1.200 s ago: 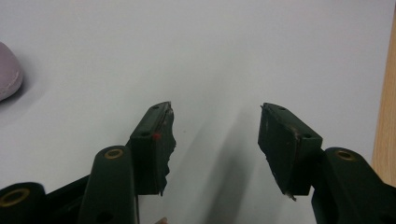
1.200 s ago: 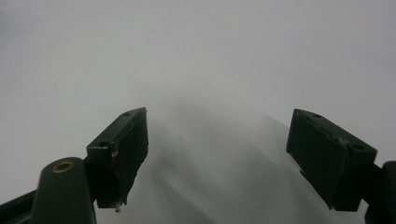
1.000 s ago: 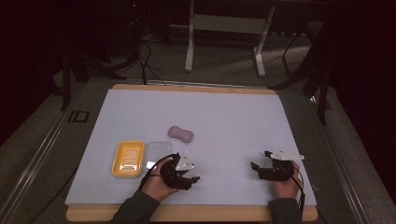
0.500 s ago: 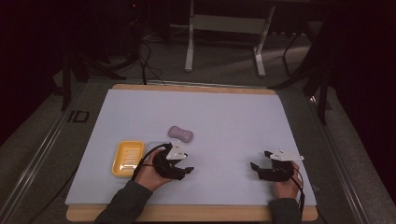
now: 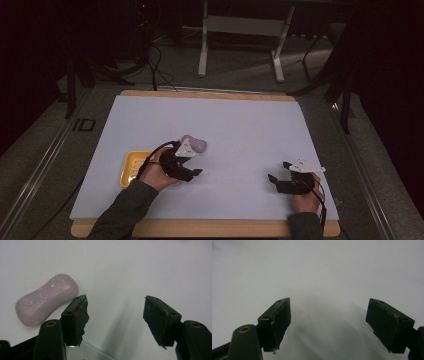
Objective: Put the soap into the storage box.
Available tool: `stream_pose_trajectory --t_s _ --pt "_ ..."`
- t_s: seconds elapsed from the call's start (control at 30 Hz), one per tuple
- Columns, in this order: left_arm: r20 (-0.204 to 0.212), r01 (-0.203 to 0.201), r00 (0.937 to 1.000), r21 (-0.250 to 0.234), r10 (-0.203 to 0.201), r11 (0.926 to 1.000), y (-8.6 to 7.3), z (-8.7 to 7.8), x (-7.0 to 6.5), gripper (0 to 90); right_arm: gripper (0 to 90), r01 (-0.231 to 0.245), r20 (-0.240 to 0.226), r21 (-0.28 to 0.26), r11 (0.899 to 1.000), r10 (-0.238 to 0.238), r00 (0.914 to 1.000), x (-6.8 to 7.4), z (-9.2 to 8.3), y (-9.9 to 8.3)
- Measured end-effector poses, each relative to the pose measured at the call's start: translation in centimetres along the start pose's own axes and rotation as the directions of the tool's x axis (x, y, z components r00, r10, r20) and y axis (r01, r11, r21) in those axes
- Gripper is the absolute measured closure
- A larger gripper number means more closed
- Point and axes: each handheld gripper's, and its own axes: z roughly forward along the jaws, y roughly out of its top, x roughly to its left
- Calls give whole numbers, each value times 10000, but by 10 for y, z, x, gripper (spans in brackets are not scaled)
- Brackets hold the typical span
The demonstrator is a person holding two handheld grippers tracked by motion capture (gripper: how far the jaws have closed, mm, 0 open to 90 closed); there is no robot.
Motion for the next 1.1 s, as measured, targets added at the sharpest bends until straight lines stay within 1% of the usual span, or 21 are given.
stream_pose_trajectory --t_s 0.07,0.1,0.13,0.23,0.33,0.43,0.53,0.6,0.63,0.67,0.8,0.93,1.0,1.1 --pt "128 -20 9999 -23 20 10000 2 1 4 362 198 4 0 1 10000 -4 10000 0 0 0" --pt "160 -76 9998 3 76 10000 2 0 6 362 198 22 5 12 10000 -22 10000 0 0 0" --pt "191 -39 9998 -29 40 10000 3 1 8 362 198 36 3 9 10000 -36 10000 0 0 0" --pt "259 -95 9996 28 95 10000 5 2 13 358 198 60 1 32 10000 -60 10000 0 0 0" --pt "232 -30 9997 2 30 10000 7 2 18 348 198 55 2 26 10000 -55 10000 0 0 0" --pt "203 -106 9997 44 105 9999 9 1 23 340 198 47 -3 25 10000 -47 10000 0 0 0" --pt "198 -18 9998 -96 20 10000 11 -3 29 334 198 48 -12 26 10000 -47 10000 0 1 0" --pt "150 -38 9999 -163 40 9999 12 -5 33 333 198 48 -16 41 10000 -48 10000 0 1 0" --pt "101 -117 9999 -202 119 9997 13 -7 34 335 198 48 -13 41 10000 -48 10000 0 1 0" --pt "118 -38 9999 -305 42 9995 14 -7 35 335 198 48 -14 42 10000 -48 10000 0 1 0" --pt "-24 -210 9998 -380 210 9991 18 -10 38 333 198 79 -5 69 9999 -79 10000 0 1 0" --pt "49 -338 9994 -433 341 9985 22 -11 43 329 198 83 -2 69 9999 -83 10000 1 1 0" --pt "104 -359 9993 -503 364 9981 23 -10 45 330 198 101 1 54 9999 -101 9999 0 1 0" --pt "123 -333 9993 -441 339 9985 24 -9 50 330 198 107 6 53 9999 -107 9999 0 1 0"
